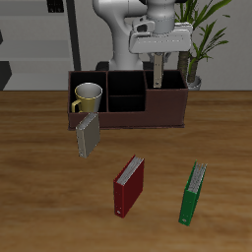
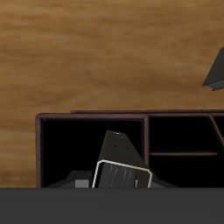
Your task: Place the white-yellow mug into the back desk caddy's left compartment and place the right yellow book into the back desk caddy's right compartment
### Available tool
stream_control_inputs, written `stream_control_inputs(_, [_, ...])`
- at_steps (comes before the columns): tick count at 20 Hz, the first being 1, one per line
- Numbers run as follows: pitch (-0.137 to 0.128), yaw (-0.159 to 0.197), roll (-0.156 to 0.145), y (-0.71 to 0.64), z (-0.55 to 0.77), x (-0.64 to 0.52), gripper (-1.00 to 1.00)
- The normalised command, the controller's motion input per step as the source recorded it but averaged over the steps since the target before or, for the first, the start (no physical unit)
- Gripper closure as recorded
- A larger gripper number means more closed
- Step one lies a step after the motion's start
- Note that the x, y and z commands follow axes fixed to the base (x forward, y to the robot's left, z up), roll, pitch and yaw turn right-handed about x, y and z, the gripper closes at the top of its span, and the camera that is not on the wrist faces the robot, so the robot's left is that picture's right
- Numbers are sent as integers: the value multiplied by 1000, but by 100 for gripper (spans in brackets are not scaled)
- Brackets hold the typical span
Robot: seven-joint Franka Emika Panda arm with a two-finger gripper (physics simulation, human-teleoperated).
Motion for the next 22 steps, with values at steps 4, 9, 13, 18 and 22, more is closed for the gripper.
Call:
stream_control_inputs(4, [85, -10, -2, 52, -384, 59, 100])
stream_control_inputs(9, [61, -23, 19, -49, -316, 49, 100])
stream_control_inputs(13, [106, -32, -6, -35, -391, 135, -100])
stream_control_inputs(18, [53, -18, 21, -97, -144, 6, -100])
stream_control_inputs(22, [-2, -5, 0, -143, 59, -17, -100])
